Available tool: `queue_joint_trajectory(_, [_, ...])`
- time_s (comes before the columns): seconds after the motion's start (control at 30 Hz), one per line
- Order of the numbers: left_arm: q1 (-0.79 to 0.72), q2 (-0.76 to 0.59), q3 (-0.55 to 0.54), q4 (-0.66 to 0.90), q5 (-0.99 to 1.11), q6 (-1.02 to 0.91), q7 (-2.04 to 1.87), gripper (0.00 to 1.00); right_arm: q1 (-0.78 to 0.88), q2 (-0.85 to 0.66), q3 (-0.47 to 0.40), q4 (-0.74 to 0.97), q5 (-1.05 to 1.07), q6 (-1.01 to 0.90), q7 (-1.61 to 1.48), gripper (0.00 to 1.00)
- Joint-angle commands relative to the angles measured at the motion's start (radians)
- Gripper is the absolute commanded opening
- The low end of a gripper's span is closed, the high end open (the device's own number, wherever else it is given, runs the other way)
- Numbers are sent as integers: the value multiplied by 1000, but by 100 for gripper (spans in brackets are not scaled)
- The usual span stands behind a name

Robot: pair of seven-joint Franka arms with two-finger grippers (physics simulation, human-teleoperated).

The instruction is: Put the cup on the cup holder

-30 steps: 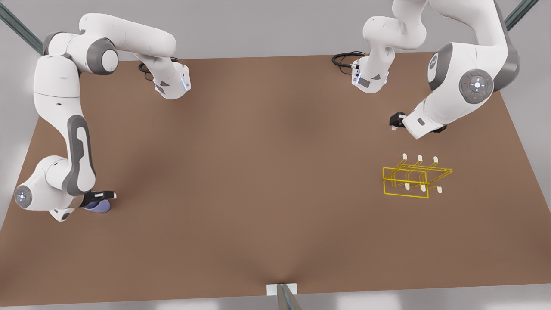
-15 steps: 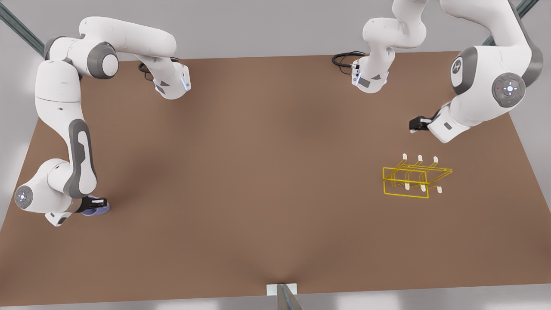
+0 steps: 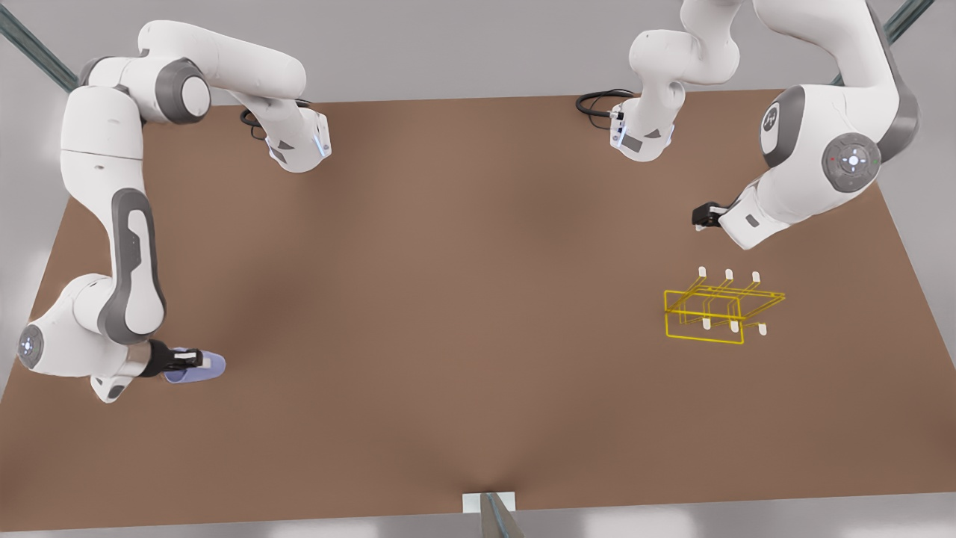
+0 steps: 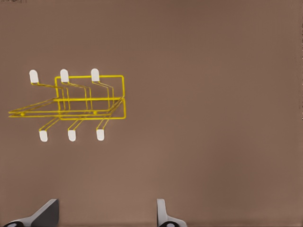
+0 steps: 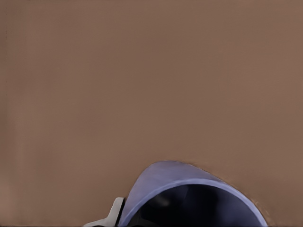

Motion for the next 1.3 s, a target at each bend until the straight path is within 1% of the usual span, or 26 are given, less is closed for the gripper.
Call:
queue_joint_trajectory(0.0, [1,-1,1,0,1,0,0,100,2,3,68,-2,161,-119,455,21])
queue_joint_trajectory(0.07, [1,1,1,0,1,0,0,100,32,13,127,0,309,-116,584,21])
queue_joint_trajectory(0.13, [1,4,1,0,1,0,0,100,109,25,127,4,488,-94,651,21])
queue_joint_trajectory(0.17, [1,4,1,0,1,0,0,100,169,23,128,18,547,-36,715,21])
queue_joint_trajectory(0.27, [1,4,1,0,1,0,0,100,321,37,128,46,551,124,849,21])
queue_joint_trajectory(0.3, [0,7,1,0,1,1,0,100,380,51,128,60,550,210,906,21])
queue_joint_trajectory(0.33, [1,9,1,0,1,3,0,100,414,105,128,125,551,234,913,21])
queue_joint_trajectory(0.37, [1,10,1,0,1,4,0,100,446,152,128,207,550,236,1001,21])
queue_joint_trajectory(0.4, [1,12,1,0,1,3,0,100,486,188,128,247,550,285,1022,21])
queue_joint_trajectory(0.43, [1,13,1,0,1,1,0,100,532,221,130,274,551,389,1029,21])
queue_joint_trajectory(0.53, [0,13,1,0,1,1,0,100,623,361,128,484,550,398,1141,21])
queue_joint_trajectory(0.57, [0,13,1,0,1,1,0,100,643,376,128,506,550,427,1142,21])
queue_joint_trajectory(0.6, [0,13,1,0,1,1,0,100,675,396,156,509,550,559,1180,21])
queue_joint_trajectory(0.63, [0,13,1,0,1,1,0,100,701,410,162,511,550,598,1188,21])
queue_joint_trajectory(0.67, [0,13,1,0,1,1,0,100,727,436,162,535,548,599,1183,21])
queue_joint_trajectory(0.9, [0,36,1,13,4,-8,1,100,775,454,156,508,536,596,1139,21])
queue_joint_trajectory(0.97, [0,35,-22,14,7,-16,1,100,776,458,156,494,514,596,1134,21])
queue_joint_trajectory(1.0, [0,36,-55,31,5,-20,-2,100,790,465,154,497,514,598,1134,21])
queue_joint_trajectory(1.03, [0,38,-64,40,7,-19,0,100,804,490,157,527,516,605,1136,21])
queue_joint_trajectory(1.07, [-3,58,-65,59,7,-20,-2,100,841,508,162,538,517,659,1139,21])
queue_joint_trajectory(1.1, [-11,69,-67,63,8,-22,-2,100,884,563,165,616,520,684,1151,21])
queue_joint_trajectory(1.13, [-11,67,-65,71,13,-32,-3,100,904,577,168,639,524,708,1153,21])
queue_joint_trajectory(1.17, [-11,70,-67,82,13,-46,-3,100,928,582,214,639,524,760,1154,21])
queue_joint_trajectory(1.2, [-11,76,-67,77,13,-51,-5,100,982,611,216,655,524,823,1156,21])
queue_joint_trajectory(1.27, [-13,70,-71,62,11,-48,-20,100,1032,632,210,686,522,828,1156,21])
